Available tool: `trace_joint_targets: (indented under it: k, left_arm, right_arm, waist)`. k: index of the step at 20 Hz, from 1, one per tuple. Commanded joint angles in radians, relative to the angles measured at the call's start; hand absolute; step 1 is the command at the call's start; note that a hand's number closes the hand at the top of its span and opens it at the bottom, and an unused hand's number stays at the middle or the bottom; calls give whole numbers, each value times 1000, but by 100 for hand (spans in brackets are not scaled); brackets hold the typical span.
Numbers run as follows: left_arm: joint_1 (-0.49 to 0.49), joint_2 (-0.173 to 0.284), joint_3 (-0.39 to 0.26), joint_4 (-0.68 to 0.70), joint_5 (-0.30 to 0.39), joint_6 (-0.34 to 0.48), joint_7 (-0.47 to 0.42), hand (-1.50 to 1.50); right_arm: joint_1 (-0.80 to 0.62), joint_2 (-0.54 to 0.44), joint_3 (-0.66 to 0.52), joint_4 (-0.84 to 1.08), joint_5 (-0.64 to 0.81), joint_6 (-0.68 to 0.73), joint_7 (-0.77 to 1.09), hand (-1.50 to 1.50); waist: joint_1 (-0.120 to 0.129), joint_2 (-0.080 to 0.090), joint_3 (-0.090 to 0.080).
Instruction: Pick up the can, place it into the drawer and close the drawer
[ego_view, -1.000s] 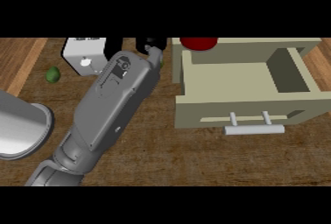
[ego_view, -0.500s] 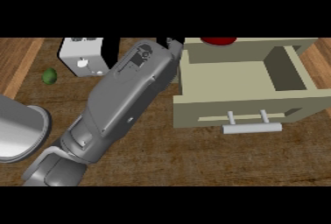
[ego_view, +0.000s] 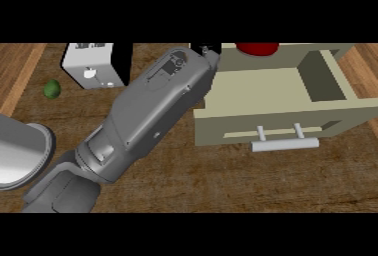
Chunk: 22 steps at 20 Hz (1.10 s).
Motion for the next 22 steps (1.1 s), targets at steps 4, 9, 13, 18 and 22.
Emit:
trace_joint_targets:
  k: [4,9,13,18,22]
  left_arm:
    - [-11,0,-83,77,100,17,-48,150]
    - [-76,0,-119,145,125,26,-27,-150]
    - [-55,0,-180,136,171,86,-29,-150]
    - [-20,0,-205,149,205,105,-82,-150]
    - [2,0,-221,147,236,111,-129,-150]
  right_arm:
    - [-10,12,-5,34,5,25,-31,-150]
    - [-11,-3,1,-37,-22,-32,45,-150]
    - [0,-18,-1,-16,-33,6,39,-150]
    - [-15,-17,-3,-17,-20,-3,41,-150]
    - [-58,-60,-17,9,-39,-17,51,-150]
  waist:
    - [-10,4,1]
    - [-10,5,0]
    - [-31,6,1]
    - [-30,8,1]
    - [-24,9,0]
